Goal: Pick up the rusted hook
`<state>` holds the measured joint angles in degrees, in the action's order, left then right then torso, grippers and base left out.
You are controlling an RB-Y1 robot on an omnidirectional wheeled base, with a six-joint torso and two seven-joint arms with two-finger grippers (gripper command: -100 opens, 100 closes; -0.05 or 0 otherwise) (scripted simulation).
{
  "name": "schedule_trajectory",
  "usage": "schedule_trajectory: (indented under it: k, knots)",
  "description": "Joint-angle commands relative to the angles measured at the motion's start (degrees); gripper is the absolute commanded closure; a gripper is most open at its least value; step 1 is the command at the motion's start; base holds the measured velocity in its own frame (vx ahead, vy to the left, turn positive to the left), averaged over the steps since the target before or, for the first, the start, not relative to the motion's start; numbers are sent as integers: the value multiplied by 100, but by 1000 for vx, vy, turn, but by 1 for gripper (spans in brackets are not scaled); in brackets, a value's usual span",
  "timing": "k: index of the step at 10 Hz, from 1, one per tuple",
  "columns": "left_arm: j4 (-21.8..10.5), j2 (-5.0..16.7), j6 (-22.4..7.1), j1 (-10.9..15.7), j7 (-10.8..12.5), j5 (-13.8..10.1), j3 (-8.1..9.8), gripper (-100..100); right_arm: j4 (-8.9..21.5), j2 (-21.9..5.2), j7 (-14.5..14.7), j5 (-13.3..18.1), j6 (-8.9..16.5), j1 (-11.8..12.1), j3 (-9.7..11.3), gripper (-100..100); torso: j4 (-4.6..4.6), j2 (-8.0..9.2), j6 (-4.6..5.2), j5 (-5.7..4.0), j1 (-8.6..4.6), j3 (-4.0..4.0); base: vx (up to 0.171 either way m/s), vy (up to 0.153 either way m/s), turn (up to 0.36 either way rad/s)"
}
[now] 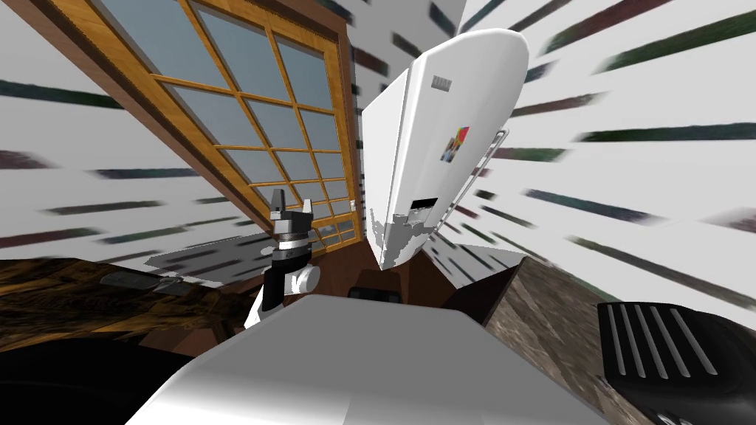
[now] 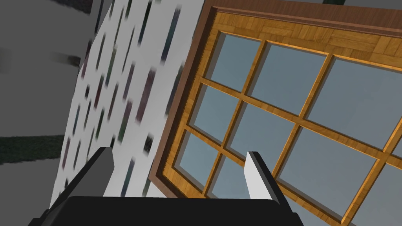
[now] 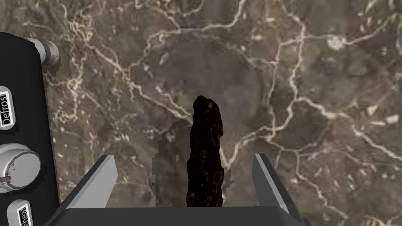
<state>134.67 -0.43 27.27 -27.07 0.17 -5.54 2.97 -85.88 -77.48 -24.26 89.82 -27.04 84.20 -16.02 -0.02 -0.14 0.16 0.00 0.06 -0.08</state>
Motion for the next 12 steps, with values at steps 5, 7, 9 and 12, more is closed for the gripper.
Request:
schedule_trajectory:
  k: [5, 7, 9, 12]
  knots:
    - [0, 0, 0, 0, 0, 0, 0, 0, -182, -107, -209, -45, 837, 226, 632, -100, 1, 6, 0, 2, 5, 3, 26, -40, 14]
    - [0, 0, 0, 0, 0, 0, 0, 0, -260, -156, -298, -66, 1152, 326, 900, -100, 1, 4, 0, 0, 1, 2, 41, -45, 20]
    - [0, 0, 0, 0, 0, 0, 0, 0, -238, -149, -295, -58, 1138, 286, 900, -100, 0, 2, 0, 2, 7, 1, 20, -21, 4]
    - [0, 0, 0, 1, 0, 0, -1, 0, -241, -147, -295, -61, 1149, 293, 906, 100, 4, 11, -5, 5, 14, 7, 0, -1, 3]
